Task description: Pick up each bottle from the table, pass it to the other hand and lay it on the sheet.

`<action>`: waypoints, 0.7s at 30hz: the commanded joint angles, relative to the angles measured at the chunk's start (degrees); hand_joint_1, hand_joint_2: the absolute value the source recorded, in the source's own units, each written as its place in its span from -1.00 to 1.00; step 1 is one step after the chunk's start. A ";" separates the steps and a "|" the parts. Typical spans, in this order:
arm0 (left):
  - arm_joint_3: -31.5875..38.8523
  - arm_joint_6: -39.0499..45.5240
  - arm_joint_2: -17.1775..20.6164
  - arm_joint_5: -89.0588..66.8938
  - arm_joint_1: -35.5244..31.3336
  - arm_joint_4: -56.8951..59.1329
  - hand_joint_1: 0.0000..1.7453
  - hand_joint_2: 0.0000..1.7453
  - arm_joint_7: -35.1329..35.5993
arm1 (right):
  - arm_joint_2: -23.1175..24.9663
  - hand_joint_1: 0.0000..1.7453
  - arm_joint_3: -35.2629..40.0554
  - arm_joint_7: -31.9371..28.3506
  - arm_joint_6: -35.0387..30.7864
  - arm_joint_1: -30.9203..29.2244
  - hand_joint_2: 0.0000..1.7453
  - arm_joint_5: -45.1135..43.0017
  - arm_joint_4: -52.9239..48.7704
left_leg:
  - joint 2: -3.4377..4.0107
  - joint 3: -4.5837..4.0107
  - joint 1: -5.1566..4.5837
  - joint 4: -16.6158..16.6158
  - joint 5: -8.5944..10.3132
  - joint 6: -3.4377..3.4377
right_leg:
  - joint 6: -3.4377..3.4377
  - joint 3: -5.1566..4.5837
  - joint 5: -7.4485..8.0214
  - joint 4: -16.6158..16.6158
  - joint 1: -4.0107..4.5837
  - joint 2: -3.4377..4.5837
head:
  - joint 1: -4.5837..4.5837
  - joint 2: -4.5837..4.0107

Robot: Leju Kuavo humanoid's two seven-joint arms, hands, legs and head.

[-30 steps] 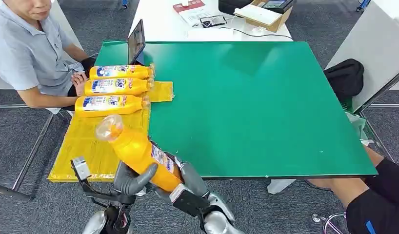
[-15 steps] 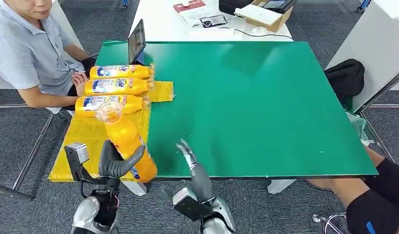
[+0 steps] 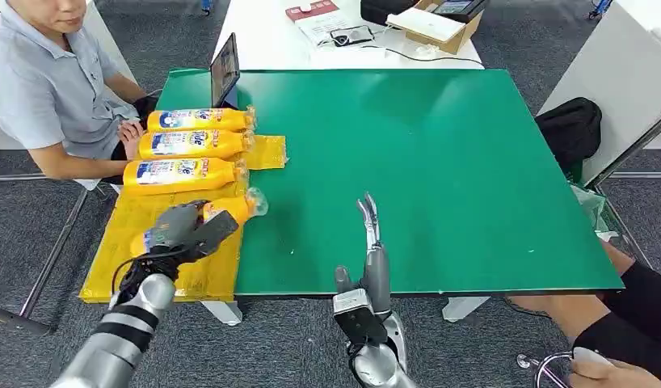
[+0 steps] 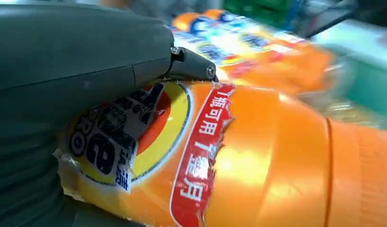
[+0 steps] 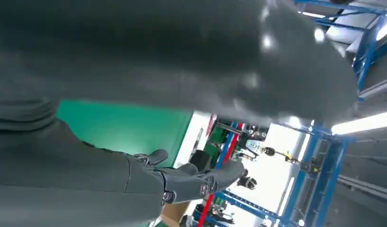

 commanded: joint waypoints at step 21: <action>9.36 -28.77 0.31 26.64 -0.10 11.10 -1.00 1.00 -13.91 | -1.88 -1.00 -3.93 0.02 8.57 -0.54 -1.00 -5.01 9.57 | -0.02 0.79 -0.07 -0.19 -0.08 -0.02 | -0.04 0.83 -0.05 -0.14 -0.08 0.10 | 0.02 0.00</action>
